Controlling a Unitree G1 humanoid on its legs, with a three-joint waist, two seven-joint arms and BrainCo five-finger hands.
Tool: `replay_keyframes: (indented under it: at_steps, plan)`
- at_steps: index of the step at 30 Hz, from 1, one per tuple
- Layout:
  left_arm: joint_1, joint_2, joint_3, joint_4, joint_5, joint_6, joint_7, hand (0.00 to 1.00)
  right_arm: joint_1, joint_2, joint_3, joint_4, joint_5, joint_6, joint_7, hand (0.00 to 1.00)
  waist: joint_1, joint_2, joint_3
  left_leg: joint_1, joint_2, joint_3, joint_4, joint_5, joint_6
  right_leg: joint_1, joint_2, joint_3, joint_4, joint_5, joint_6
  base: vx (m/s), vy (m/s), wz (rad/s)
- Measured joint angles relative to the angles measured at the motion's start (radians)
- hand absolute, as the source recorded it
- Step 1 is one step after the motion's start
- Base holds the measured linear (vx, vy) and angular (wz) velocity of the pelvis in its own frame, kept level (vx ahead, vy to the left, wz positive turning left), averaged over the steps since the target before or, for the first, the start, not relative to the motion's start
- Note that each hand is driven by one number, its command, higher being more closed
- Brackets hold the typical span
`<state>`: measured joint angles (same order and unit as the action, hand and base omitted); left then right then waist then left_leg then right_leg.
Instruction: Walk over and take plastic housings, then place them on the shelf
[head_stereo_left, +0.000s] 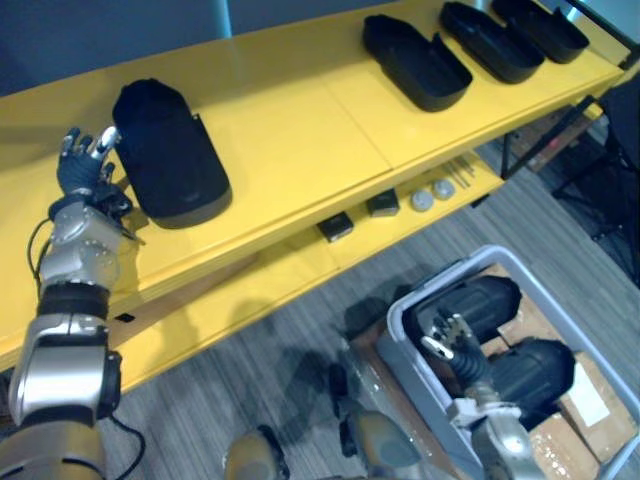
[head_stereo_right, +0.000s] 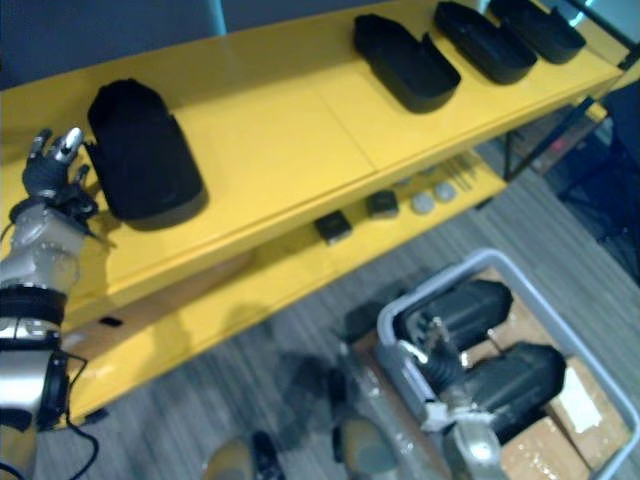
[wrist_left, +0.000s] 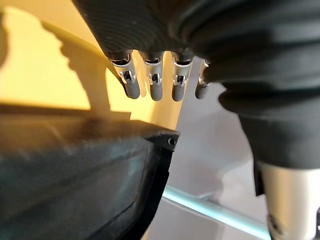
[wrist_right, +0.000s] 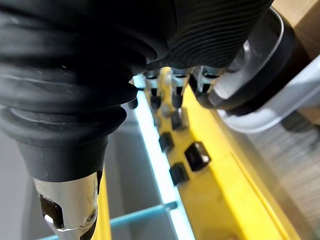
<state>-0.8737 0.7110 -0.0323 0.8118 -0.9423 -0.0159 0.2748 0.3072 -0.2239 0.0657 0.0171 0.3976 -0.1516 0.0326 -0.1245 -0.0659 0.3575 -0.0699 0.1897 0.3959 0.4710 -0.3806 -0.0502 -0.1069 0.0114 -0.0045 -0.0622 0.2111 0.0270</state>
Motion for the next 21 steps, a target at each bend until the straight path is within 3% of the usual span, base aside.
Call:
replay_keyframes:
  at_steps: [6,15,21]
  plan:
    - [-0.037,-0.019,-0.028,-0.008,-0.038,-0.008,0.107,0.0,-0.001,0.022,0.045,0.024,0.0,-0.009,-0.037,0.0,0.0,-0.017,-0.001,0.001,-0.011,-0.002,-0.018,0.009,0.002,0.0,-0.009,-0.006,-0.009,0.003,0.004,0.01,0.002,0.03]
    - [-0.085,-0.091,-0.061,-0.031,-0.073,-0.029,0.164,0.0,0.002,0.041,0.079,0.042,0.0,-0.027,-0.068,0.0,-0.003,-0.042,-0.001,0.0,-0.015,-0.001,-0.022,0.01,0.003,-0.001,-0.012,-0.005,-0.015,0.006,0.007,0.0,0.0,0.0]
    - [-0.112,-0.127,-0.067,-0.043,-0.08,-0.039,0.209,0.0,0.003,0.044,0.11,0.044,0.001,-0.029,-0.089,0.0,-0.021,-0.064,-0.002,0.0,-0.015,-0.001,-0.021,0.01,0.003,-0.001,-0.011,-0.003,-0.015,0.006,0.007,0.0,0.0,0.0]
